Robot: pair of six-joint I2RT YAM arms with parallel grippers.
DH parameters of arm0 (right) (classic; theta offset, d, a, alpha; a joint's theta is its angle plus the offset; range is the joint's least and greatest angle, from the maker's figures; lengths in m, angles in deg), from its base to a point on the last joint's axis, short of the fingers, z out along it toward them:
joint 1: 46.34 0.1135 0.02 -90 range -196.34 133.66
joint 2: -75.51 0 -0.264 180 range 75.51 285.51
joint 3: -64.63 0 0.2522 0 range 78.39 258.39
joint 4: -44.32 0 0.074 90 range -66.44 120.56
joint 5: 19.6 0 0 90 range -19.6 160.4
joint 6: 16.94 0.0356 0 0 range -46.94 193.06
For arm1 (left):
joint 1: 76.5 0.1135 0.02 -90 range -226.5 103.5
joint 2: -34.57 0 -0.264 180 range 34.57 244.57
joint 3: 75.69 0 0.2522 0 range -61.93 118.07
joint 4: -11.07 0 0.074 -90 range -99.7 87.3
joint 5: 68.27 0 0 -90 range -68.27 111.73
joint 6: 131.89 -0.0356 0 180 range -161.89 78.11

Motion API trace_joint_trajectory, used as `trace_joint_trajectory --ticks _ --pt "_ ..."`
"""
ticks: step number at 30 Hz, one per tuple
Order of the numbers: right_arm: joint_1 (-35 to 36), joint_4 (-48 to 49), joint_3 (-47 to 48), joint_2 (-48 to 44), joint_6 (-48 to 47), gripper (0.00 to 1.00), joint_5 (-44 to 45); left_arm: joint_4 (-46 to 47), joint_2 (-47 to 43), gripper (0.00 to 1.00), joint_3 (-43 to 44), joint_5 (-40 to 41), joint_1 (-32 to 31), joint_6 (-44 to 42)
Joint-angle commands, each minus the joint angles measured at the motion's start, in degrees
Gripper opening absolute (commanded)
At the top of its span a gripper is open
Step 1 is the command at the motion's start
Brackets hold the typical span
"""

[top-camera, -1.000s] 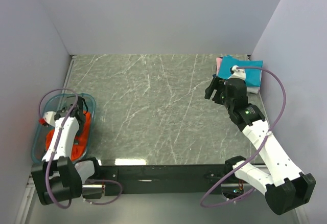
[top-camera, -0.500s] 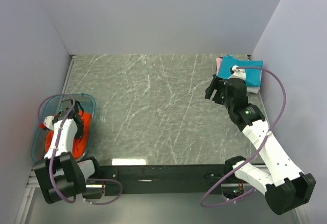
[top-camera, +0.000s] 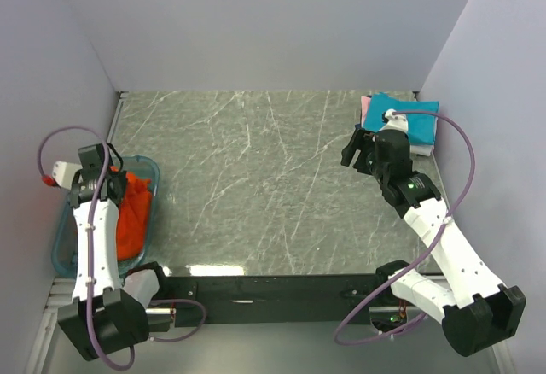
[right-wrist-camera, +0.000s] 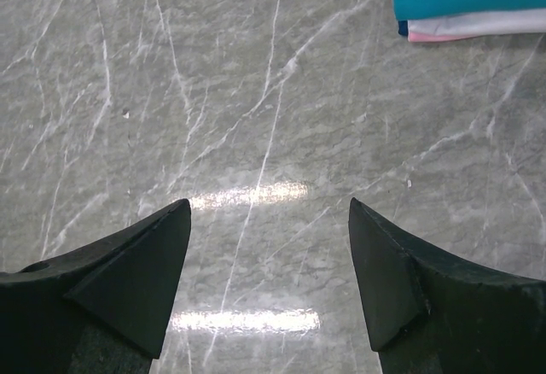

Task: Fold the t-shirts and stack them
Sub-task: Grab the tshirt from the pile, then move the tshirt to the center of the board

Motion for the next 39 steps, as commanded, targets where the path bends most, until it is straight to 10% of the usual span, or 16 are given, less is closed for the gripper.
trace_joint_trajectory --ticks 1,14,23,29,32,35,39 --pt "0.26 2.01 1.70 -0.24 -0.59 0.80 -0.05 6.22 -3.62 0.00 6.11 -4.73 -0.02 -5.33" --pt "0.26 2.71 1.35 -1.39 -0.24 0.80 -0.31 25.30 -0.13 0.00 24.65 -33.82 -3.18 -17.74" --pt "0.26 2.28 0.73 -3.32 -0.50 0.80 0.39 35.22 8.23 0.00 41.26 -42.44 -22.15 -18.53" --pt "0.26 0.96 0.29 -4.46 -0.23 0.80 1.89 42.25 10.88 0.00 36.31 -50.86 -26.91 -13.09" --pt "0.26 0.52 -0.06 -4.99 -0.06 0.80 1.89 42.54 10.96 0.42 27.24 -51.34 -26.92 -10.00" --pt "0.26 0.26 -0.76 -4.99 0.29 0.80 1.54 21.15 12.28 0.69 20.40 -39.15 -26.83 -12.98" --pt "0.26 -0.45 -1.81 -4.20 -0.32 0.80 -0.04 10.89 14.13 0.72 10.97 -26.29 -26.92 -18.16"
